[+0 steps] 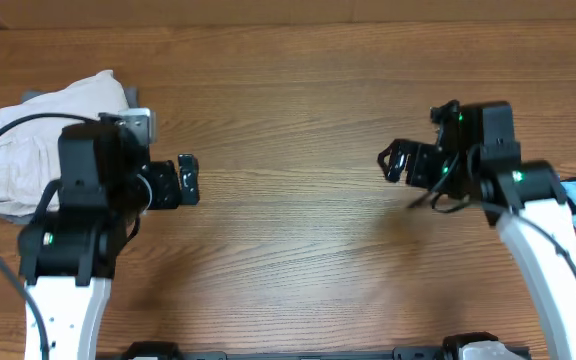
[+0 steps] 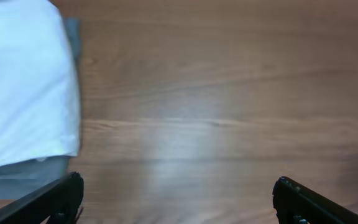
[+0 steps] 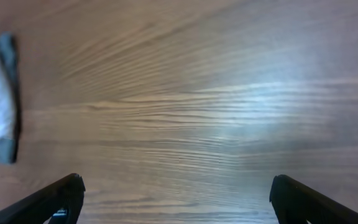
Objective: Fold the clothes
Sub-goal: 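Reach the right gripper off the right edge and pull in the black T-shirt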
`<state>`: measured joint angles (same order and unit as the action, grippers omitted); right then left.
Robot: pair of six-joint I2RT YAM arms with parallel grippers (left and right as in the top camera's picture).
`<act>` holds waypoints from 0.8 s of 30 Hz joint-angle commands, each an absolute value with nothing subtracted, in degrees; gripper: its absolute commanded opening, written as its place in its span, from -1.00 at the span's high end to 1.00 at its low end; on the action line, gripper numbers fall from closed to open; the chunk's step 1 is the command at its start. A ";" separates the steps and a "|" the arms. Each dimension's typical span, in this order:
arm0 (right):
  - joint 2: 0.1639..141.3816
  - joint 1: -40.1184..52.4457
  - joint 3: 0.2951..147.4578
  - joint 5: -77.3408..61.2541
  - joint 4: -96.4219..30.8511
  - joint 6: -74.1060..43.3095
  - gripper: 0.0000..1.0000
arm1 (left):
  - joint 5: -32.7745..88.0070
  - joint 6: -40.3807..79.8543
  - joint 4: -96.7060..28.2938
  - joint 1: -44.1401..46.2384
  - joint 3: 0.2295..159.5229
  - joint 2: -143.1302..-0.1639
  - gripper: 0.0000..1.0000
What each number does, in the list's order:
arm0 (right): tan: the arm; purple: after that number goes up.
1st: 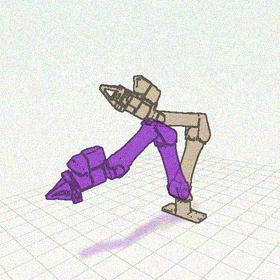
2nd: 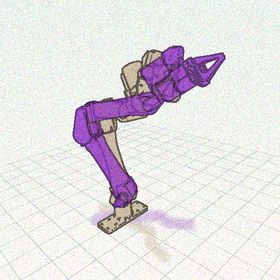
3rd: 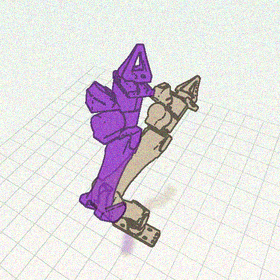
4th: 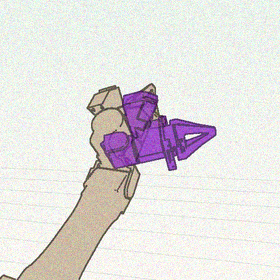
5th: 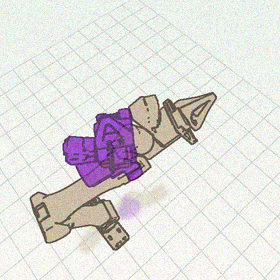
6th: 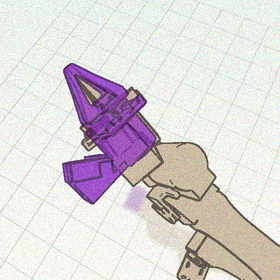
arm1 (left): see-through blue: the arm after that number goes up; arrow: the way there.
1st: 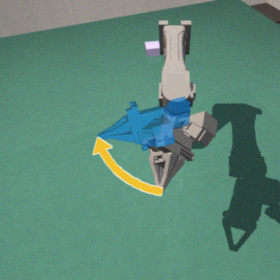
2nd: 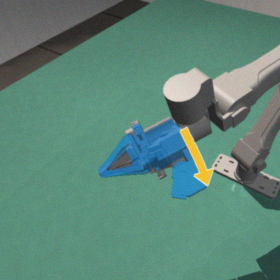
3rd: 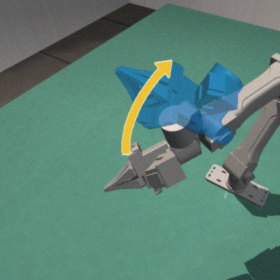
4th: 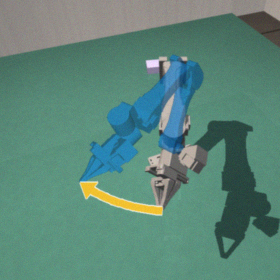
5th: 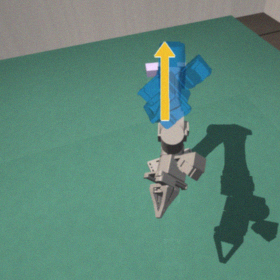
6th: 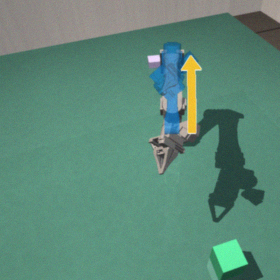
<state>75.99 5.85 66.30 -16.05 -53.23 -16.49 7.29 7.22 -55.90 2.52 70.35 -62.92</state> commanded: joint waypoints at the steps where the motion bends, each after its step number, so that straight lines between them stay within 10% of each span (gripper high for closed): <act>1: 80.16 -1.96 71.05 -13.34 -53.10 -22.31 -1.00 | 14.26 5.56 -56.36 2.66 72.20 -65.41 -1.00; 12: 91.57 -36.69 81.45 -6.85 -42.13 -30.50 -0.79 | 15.09 5.56 -56.34 2.66 72.20 -66.85 -1.00; 24: 104.27 -54.85 81.45 -0.21 -37.58 -30.48 -0.79 | 15.07 5.56 -56.07 2.66 72.20 -67.16 -0.99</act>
